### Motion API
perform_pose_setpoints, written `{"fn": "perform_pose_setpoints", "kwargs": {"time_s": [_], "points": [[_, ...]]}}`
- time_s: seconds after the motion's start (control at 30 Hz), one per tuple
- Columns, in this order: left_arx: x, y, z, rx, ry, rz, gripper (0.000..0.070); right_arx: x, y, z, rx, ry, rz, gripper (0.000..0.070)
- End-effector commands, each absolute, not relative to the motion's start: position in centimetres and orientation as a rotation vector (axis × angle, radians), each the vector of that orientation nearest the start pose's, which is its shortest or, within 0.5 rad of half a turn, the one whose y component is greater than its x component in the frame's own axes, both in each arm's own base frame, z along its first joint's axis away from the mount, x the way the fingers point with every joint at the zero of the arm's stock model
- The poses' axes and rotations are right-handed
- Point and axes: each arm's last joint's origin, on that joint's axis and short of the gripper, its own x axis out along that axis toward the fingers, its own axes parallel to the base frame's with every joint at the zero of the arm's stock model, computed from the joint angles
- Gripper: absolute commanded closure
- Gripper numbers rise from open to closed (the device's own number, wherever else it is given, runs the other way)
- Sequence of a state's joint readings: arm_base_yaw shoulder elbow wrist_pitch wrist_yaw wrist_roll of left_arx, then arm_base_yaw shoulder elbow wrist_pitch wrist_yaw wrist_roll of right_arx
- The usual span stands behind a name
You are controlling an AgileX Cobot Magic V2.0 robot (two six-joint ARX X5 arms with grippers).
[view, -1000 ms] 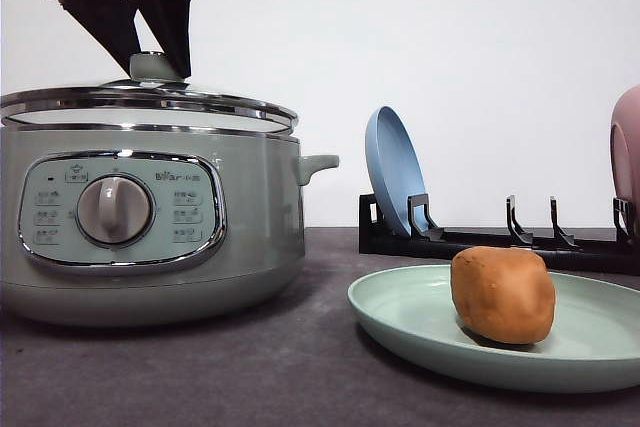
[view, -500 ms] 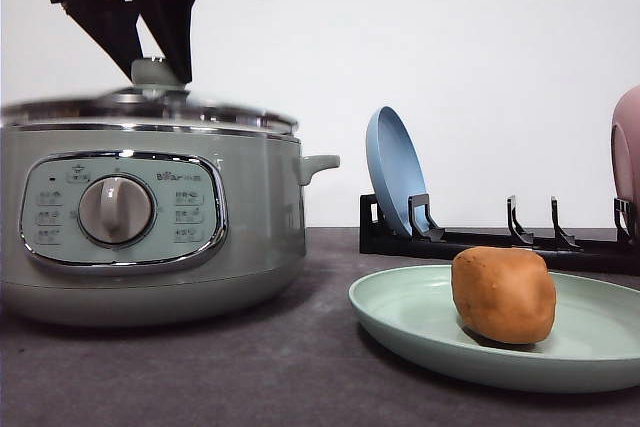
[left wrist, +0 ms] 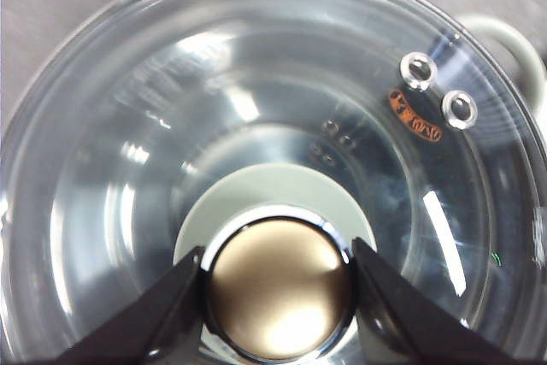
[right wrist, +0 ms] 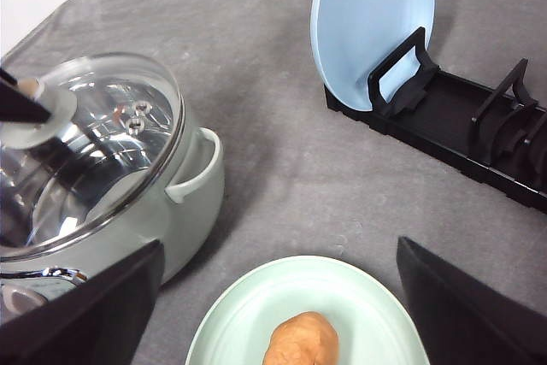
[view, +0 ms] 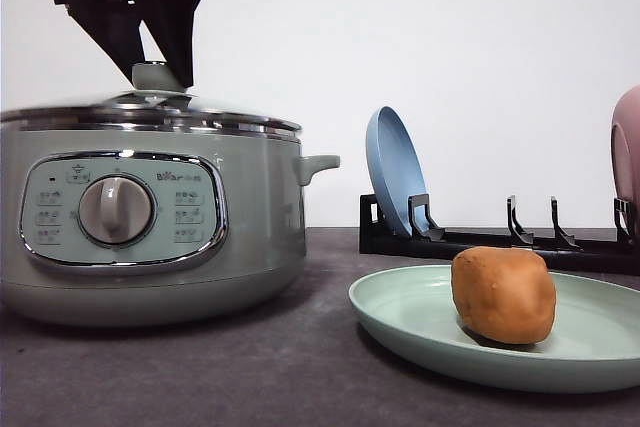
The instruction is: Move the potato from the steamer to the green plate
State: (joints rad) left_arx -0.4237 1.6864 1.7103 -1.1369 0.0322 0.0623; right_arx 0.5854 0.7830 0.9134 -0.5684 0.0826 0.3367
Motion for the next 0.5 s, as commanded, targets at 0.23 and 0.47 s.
{"fn": "perform_pose_setpoints", "kwargs": {"time_s": [0.23, 0.47], "points": [[31.07, -14.62, 34.87, 0.288, 1.061, -0.448, 0.0699, 13.09, 8.49, 34.41, 0.171, 0.480, 0.427, 0.0151], [31.41, -14.80, 34.69, 0.286, 1.047, -0.448, 0.0699, 13.08, 8.51, 34.41, 0.172, 0.481, 0.433, 0.0151]]}}
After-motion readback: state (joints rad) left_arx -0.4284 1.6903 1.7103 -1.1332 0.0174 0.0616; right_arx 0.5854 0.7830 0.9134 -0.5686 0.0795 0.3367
